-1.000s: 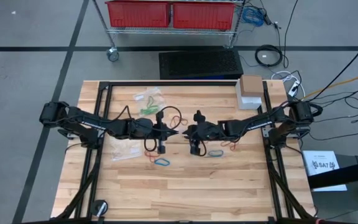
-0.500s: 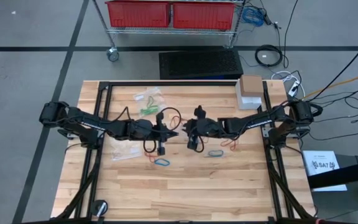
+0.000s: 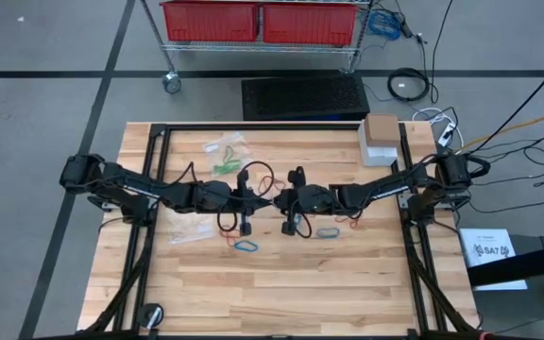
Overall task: Sort rubber bands
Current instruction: Open the top right transparent zip bag
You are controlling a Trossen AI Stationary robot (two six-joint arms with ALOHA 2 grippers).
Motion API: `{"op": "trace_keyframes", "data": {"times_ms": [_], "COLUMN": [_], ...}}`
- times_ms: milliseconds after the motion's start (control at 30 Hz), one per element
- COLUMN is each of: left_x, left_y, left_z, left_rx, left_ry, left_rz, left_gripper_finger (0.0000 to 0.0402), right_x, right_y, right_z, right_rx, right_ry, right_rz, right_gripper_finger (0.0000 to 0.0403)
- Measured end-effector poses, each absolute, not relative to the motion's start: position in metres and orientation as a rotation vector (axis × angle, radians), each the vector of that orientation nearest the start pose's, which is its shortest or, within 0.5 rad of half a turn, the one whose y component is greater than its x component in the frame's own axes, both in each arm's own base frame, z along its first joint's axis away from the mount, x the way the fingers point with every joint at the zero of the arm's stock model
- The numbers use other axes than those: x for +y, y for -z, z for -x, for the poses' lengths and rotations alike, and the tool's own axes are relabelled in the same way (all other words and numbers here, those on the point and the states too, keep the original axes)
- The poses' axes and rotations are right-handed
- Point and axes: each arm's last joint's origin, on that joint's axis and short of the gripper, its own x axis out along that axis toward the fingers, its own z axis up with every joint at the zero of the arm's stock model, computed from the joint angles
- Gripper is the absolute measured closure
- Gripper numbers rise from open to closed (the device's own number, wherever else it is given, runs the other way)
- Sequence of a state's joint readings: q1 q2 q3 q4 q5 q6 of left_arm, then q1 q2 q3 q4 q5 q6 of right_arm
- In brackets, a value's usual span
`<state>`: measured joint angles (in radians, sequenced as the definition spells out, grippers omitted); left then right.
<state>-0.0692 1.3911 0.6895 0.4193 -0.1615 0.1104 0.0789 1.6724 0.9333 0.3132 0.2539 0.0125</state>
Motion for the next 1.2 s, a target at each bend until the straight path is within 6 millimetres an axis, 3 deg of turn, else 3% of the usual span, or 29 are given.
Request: {"op": "trace_keyframes", "data": {"times_ms": [267,400,633,767,967,1100,1200], "left_x": [-0.025,-0.031,-0.035,-0.037,-0.037,-0.04,-0.042], "left_y": [-0.228,-0.228,-0.214,-0.215,-0.215,-0.214,-0.211], "left_z": [-0.29,-0.288,-0.279,-0.276,-0.276,-0.275,-0.273], "left_rx": [0.255,0.211,0.187,0.129,0.125,0.135,0.143], "left_ry": [-0.158,-0.146,-0.171,-0.164,-0.165,-0.158,-0.162], "left_rz": [-0.16,-0.151,-0.079,-0.064,-0.062,-0.066,-0.07], "left_gripper_finger": [0.0402,0.0402,0.0402,0.0402,0.0402,0.0402,0.0402], "right_x": [0.024,0.024,0.022,0.018,0.007,0.009,0.011], "right_y": [-0.211,-0.209,-0.203,-0.196,-0.185,-0.194,-0.203], "right_z": [-0.344,-0.347,-0.355,-0.359,-0.368,-0.365,-0.359], "right_rx": [0.506,0.488,0.445,0.435,0.398,0.384,0.402], "right_ry": [0.125,0.051,0.124,0.152,0.189,0.122,0.025], "right_rz": [0.082,0.024,-0.01,-0.015,-0.068,-0.069,-0.096], "right_gripper_finger": [0.0403,0.0403,0.0398,0.036,0.0265,0.0225,0.0222]}}
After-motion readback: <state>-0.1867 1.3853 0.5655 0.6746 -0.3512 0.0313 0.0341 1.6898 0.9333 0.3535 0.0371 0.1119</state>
